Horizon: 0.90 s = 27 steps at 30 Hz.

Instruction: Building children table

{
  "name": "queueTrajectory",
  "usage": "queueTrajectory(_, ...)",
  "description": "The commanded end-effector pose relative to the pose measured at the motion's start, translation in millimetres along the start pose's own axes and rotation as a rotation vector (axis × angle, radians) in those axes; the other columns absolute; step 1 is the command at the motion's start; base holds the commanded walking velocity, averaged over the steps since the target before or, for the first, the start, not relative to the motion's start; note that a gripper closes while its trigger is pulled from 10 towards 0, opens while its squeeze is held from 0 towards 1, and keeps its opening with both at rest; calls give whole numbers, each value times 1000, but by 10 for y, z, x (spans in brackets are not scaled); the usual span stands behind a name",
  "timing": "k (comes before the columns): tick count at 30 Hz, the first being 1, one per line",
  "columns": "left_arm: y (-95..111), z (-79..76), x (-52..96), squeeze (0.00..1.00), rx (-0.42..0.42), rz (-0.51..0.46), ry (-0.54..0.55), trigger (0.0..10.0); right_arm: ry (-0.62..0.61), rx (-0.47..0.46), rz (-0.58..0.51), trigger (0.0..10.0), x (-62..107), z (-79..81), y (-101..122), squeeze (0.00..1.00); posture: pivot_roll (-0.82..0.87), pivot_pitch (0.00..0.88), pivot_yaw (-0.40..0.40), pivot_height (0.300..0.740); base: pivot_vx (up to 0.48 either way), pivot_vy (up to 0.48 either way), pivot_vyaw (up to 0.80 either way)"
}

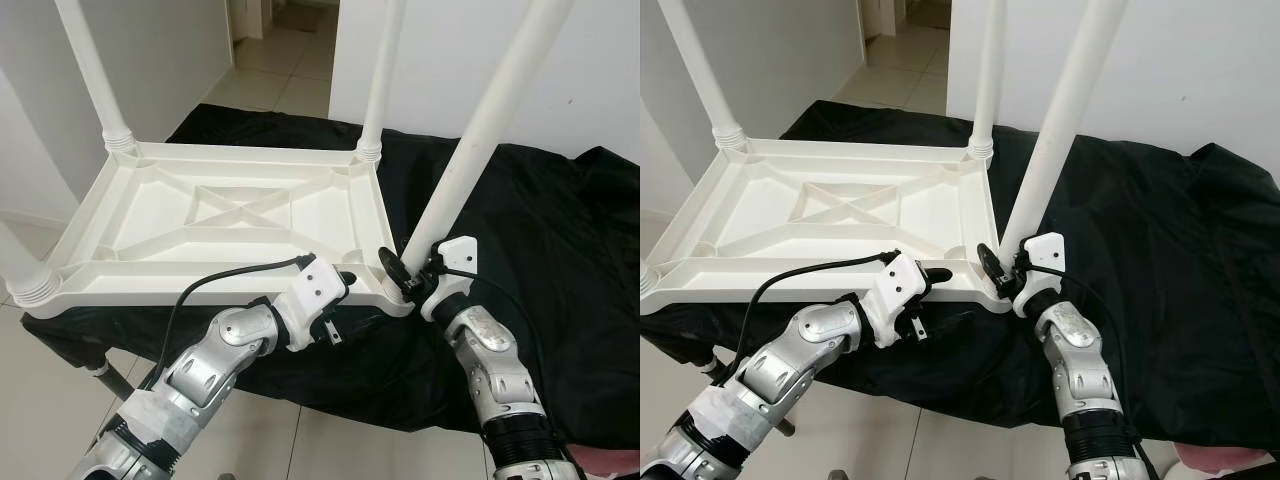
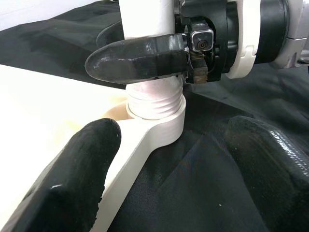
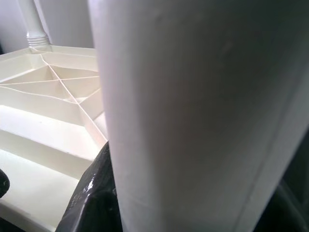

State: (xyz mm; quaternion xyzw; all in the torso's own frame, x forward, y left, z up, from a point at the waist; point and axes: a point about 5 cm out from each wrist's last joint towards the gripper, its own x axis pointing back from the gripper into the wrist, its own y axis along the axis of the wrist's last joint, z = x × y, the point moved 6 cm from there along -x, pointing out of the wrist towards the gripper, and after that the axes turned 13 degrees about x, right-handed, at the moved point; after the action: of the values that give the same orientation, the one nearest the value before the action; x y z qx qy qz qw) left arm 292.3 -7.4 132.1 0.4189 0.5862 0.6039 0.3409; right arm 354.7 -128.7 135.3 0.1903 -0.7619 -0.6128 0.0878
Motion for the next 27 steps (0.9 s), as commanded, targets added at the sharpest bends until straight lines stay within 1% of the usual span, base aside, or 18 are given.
queueTrajectory(1, -23, -117, 8, 0, -4, 33, -122, 10000, -79, -38, 62, 10000, 8, 39, -116, 0, -61, 0, -27, 740, 0, 0, 0)
queueTrajectory(2, -24, -124, 6, 0, -4, 33, -123, 10000, -147, -51, 80, 10000, 11, 20, -125, 0, -61, 0, -28, 740, 0, 0, 0)
queueTrajectory(3, -24, -124, 6, 0, -4, 33, -123, 10000, -147, -51, 80, 10000, 11, 20, -125, 0, -61, 0, -28, 740, 0, 0, 0)
queueTrajectory(4, -24, -129, 4, 0, -3, 33, -124, 10000, -208, -58, 103, 10000, 22, 8, -145, 0, -61, 0, -31, 740, 0, 0, 0)
queueTrajectory(5, -24, -129, 4, 0, -3, 33, -124, 10000, -208, -58, 103, 10000, 22, 8, -145, 0, -61, 0, -31, 740, 0, 0, 0)
queueTrajectory(6, -21, -132, 2, 0, -2, 31, -124, 10000, -373, -87, 127, 10000, 58, -29, -147, 0, -59, 0, -36, 740, 0, 0, 0)
queueTrajectory(7, -21, -132, 2, 0, -2, 31, -124, 10000, -373, -87, 127, 10000, 58, -29, -147, 0, -59, 0, -36, 740, 0, 0, 0)
queueTrajectory(8, -23, -136, 2, 0, -1, 32, -124, 10000, -465, -105, 142, 10000, 80, -45, -145, 0, -58, 0, -38, 740, 0, 0, 0)
queueTrajectory(9, -22, -144, 2, 0, -1, 31, -124, 10000, -522, -126, 159, 10000, 100, -41, -143, 0, -44, 0, -52, 740, 0, 0, 0)
queueTrajectory(10, -15, -149, 1, 0, 1, 28, -124, 10000, -550, -145, 173, 10000, 111, -20, -144, 0, -44, 0, -52, 740, 0, 0, 0)
queueTrajectory(11, -15, -149, 1, 0, 1, 28, -124, 10000, -550, -145, 173, 10000, 111, -20, -144, 0, -44, 0, -52, 740, 0, 0, 0)
queueTrajectory(13, 1, -142, 2, 0, 4, 19, -113, 10000, -534, -151, 170, 10000, 87, 61, -98, 0, -44, 0, -51, 740, 0, 0, 0)
queueTrajectory(15, 4, -138, 1, 0, 5, 18, -110, 10000, -527, -153, 166, 10000, 81, 77, -82, 0, -44, 0, -51, 740, 0, 0, 0)
queueTrajectory(19, 6, -136, -2, 0, 5, 17, -110, 10000, -526, -145, 166, 10000, 82, 73, -70, 0, -44, 0, -50, 740, 0, 0, 0)
queueTrajectory(26, 19, -114, 1, 0, -1, 19, -109, 10000, -538, -116, 154, 10000, 96, 7, -58, 0, -43, 0, -44, 740, 0, 0, 0)
queueTrajectory(27, 19, -113, 4, 0, -1, 20, -109, 10000, -542, -119, 150, 10000, 98, 1, -51, 204, -43, 0, -44, 740, 0, 0, 0)
